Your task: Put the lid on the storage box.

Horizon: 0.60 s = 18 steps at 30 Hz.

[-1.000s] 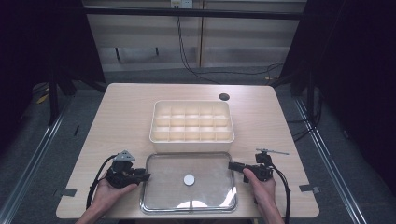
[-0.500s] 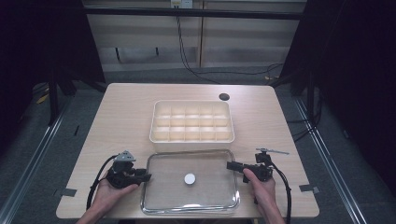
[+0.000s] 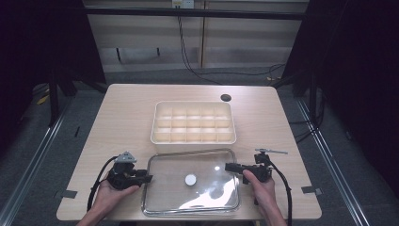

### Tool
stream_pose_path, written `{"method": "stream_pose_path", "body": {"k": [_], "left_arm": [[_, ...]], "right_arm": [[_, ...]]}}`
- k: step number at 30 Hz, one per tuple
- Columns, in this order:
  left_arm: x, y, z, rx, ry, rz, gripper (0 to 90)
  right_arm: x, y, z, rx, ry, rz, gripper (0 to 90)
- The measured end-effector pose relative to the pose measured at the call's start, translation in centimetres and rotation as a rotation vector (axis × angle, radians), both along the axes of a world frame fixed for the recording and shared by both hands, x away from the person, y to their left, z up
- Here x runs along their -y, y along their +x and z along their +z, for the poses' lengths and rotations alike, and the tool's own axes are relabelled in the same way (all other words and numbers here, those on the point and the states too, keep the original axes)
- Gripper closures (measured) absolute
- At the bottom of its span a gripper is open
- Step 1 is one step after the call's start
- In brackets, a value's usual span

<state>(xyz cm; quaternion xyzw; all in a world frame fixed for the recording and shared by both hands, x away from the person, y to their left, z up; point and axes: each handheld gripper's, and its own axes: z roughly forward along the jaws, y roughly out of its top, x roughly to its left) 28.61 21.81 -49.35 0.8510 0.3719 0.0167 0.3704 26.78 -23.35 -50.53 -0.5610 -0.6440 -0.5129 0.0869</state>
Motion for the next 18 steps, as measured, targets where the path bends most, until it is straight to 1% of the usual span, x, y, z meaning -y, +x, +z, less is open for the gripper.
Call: {"method": "stream_pose_path", "body": {"k": [2,3,4,5,6,8,9,10,11,14,18], "left_arm": [[0.02,0.0,0.0,-0.003,-0.003,-0.003,59.8],[0.04,-0.01,0.0,-0.006,-0.008,-0.004,57.7],[0.09,-0.02,-0.03,-0.005,-0.014,-0.003,51.7],[0.08,-0.02,0.0,-0.009,-0.014,-0.004,49.4],[0.06,0.0,0.02,-0.006,-0.009,0.0,49.4],[-0.05,0.05,0.04,-0.005,-0.004,0.013,43.6],[-0.12,0.09,0.03,-0.007,-0.008,0.017,41.7],[-0.2,0.15,0.06,-0.006,-0.002,0.025,41.7],[-0.31,0.24,0.06,-0.014,-0.007,0.035,37.5],[-0.39,0.31,0.06,-0.018,-0.012,0.037,36.8],[-0.4,0.44,0.0,-0.028,-0.027,0.049,31.9]], "right_arm": [[0.01,-0.02,0.04,0.0,-0.009,0.0,66.7],[-0.02,-0.05,0.06,0.0,-0.016,-0.004,66.8],[0.02,-0.1,0.12,0.003,-0.021,-0.002,67.7],[0.02,-0.16,0.19,0.007,-0.019,-0.006,68.1],[0.02,-0.16,0.19,0.007,-0.019,-0.006,68.1],[0.1,-0.28,0.37,0.021,-0.015,-0.005,69.8],[0.13,-0.3,0.42,0.028,-0.012,-0.004,70.2],[0.13,-0.3,0.42,0.028,-0.012,-0.004,70.2],[0.18,-0.31,0.52,0.038,-0.01,-0.004,70.8],[0.2,-0.33,0.59,0.042,-0.005,-0.003,71.2],[0.22,-0.4,0.73,0.052,-0.004,-0.006,71.8]]}}
